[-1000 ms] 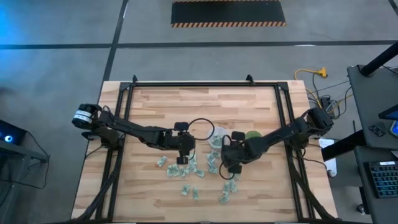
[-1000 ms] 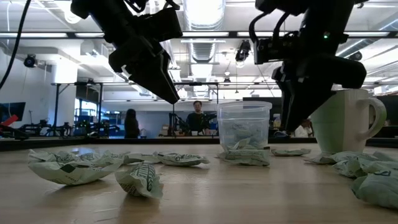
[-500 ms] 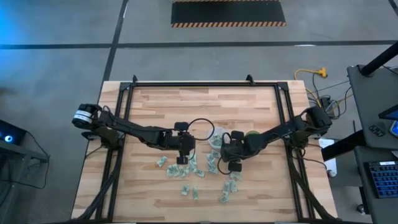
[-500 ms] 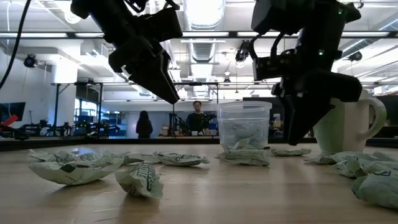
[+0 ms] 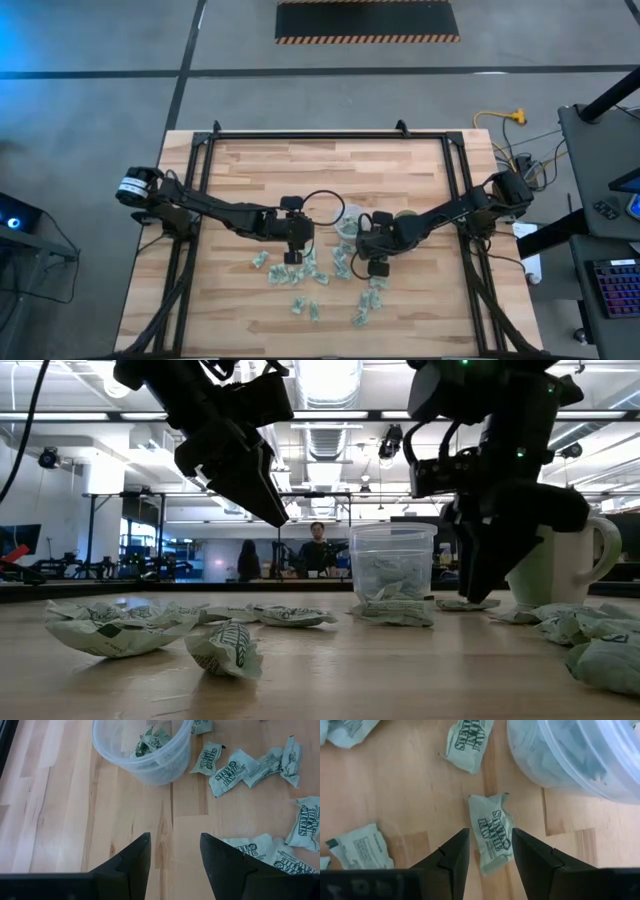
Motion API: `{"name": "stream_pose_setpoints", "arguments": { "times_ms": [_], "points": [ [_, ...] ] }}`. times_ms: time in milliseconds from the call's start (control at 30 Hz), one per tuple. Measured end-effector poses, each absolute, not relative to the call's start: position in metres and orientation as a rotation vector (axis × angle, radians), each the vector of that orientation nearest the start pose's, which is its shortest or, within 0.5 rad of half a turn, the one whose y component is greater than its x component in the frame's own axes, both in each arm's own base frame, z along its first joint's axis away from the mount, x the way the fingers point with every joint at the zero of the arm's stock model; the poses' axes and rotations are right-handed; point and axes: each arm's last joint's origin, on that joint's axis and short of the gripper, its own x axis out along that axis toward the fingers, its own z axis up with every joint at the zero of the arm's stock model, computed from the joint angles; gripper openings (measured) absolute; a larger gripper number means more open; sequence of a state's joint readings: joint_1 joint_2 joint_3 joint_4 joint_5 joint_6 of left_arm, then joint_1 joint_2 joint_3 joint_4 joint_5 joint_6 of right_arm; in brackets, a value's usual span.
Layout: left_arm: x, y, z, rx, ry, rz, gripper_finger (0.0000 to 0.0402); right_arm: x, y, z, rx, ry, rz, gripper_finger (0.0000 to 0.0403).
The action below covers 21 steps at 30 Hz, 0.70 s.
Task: Pick and place Stevia / Truvia into bins
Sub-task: Put the green stevia packet into the transparent container
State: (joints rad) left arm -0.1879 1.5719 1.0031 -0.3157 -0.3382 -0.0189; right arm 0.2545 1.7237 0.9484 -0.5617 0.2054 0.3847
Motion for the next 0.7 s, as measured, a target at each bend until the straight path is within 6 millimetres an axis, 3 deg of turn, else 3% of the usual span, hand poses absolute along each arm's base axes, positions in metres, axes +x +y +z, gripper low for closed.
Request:
{"name": "stream_pose_setpoints", "arguments": {
  "times_ms": [467, 700],
  "points": [
    [0.315, -0.050, 0.212, 0.213, 0.853, 0.149, 0.0155, 0.292, 0.070, 0.132, 0.025, 1.296, -0.209, 0.0134],
    [0.315, -0.050, 0.212, 0.213, 0.853, 0.149, 0.0155, 0.294, 0.071, 0.132, 0.029, 1.300, -0.204, 0.0083]
  ]
}}
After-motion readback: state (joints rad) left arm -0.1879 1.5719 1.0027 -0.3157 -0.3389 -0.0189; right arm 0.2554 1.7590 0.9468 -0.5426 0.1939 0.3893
